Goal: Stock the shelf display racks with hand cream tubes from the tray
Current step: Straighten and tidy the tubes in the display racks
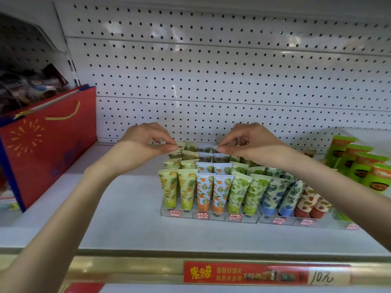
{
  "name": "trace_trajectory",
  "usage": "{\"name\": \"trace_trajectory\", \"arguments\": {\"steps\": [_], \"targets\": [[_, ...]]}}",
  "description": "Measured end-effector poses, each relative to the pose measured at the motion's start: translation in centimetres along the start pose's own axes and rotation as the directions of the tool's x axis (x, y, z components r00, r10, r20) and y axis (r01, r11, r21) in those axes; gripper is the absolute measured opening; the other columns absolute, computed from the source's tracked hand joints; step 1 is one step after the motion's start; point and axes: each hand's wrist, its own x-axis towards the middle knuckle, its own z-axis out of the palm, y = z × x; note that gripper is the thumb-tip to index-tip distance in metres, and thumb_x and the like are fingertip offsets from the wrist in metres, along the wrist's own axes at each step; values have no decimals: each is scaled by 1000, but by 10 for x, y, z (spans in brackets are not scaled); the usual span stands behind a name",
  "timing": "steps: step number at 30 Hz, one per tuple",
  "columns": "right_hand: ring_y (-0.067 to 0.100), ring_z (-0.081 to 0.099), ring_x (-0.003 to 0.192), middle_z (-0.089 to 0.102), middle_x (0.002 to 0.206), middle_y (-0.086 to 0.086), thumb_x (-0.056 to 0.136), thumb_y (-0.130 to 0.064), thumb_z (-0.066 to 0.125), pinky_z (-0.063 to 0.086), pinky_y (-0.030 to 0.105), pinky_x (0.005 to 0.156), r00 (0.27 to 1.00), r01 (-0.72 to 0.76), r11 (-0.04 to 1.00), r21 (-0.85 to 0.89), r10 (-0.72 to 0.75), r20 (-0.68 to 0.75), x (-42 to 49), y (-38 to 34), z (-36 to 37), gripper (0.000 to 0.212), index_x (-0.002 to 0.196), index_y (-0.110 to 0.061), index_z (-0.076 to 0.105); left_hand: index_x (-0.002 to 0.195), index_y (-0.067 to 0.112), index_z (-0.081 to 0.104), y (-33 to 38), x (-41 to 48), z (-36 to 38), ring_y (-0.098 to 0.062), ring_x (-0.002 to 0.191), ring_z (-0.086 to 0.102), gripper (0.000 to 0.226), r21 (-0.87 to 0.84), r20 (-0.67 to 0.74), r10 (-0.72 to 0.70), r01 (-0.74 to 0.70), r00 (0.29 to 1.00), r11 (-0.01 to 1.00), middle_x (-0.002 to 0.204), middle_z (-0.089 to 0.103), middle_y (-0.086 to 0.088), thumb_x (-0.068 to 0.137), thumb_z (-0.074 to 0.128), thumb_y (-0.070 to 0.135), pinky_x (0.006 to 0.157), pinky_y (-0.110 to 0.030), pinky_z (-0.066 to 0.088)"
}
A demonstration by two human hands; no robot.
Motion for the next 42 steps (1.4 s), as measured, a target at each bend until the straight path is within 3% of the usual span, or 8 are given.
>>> {"name": "trace_trajectory", "arguments": {"steps": [3, 8, 12, 18, 28, 32, 42], "targets": [[-5, 43, 57, 54, 77, -12, 78, -30, 73, 34, 11, 60, 998, 14, 1000, -26, -13, 61, 8, -4, 7, 7, 84, -27, 73, 80, 25, 75, -5, -1, -1, -1, 84, 58, 9, 15, 50, -35, 35, 998, 999, 89, 65, 10, 72, 75, 28, 87, -27, 43], [1, 47, 69, 52, 80, -12, 79, -33, 72, 38, 17, 68, 991, 36, 987, -159, -15, 133, 16, -14, 27, 10, 88, -27, 73, 73, 34, 73, -7, -7, -1, -1, 86, 55, 23, 72, 117, -82, 74, 990, 995, 89, 64, 14, 58, 69, 51, 86, -28, 42], [3, 49, 73, 53, 84, -11, 80, -37, 71, 41, 22, 68, 987, 45, 969, -245, -5, 159, 21, -18, 39, 11, 88, -29, 72, 70, 39, 69, -9, -8, -2, -4, 88, 54, 7, 133, 124, -84, 67, 989, 989, 89, 63, 16, 67, 75, 40, 85, -31, 43], [2, 47, 69, 49, 77, -16, 80, -38, 70, 35, 17, 58, 992, 35, 952, -304, 3, 124, 24, -23, 48, 7, 82, -32, 68, 70, 37, 68, -13, -4, -3, -11, 88, 55, 12, 142, 147, -102, 81, 984, 987, 91, 61, 17, 72, 77, 28, 87, -35, 45], [2, 48, 68, 51, 74, -16, 78, -37, 72, 39, 21, 61, 996, -4, 957, -289, 31, 89, 24, -24, 50, 12, 71, -35, 63, 71, 32, 69, -16, 1, 0, -8, 85, 53, 13, 89, 157, -92, 79, 983, 993, 90, 63, 14, 73, 77, 23, 86, -34, 43], [6, 52, 75, 54, 78, -15, 79, -37, 72, 43, 25, 69, 995, -15, 960, -278, 41, 87, 23, -26, 51, 11, 72, -34, 64, 71, 32, 69, -18, 0, 1, -3, 83, 52, 11, 79, 163, -102, 90, 981, 993, 90, 62, 14, 73, 77, 24, 84, -31, 42], [3, 54, 72, 58, 78, -13, 83, -44, 65, 44, 25, 68, 998, -14, 982, -190, 26, 65, 33, -22, 46, 17, 77, -28, 68, 81, 27, 74, -25, 5, -4, -11, 85, 57, 8, -29, 95, -85, 88, 992, 996, 88, 66, 9, 74, 73, 31, 78, -25, 43]]}}
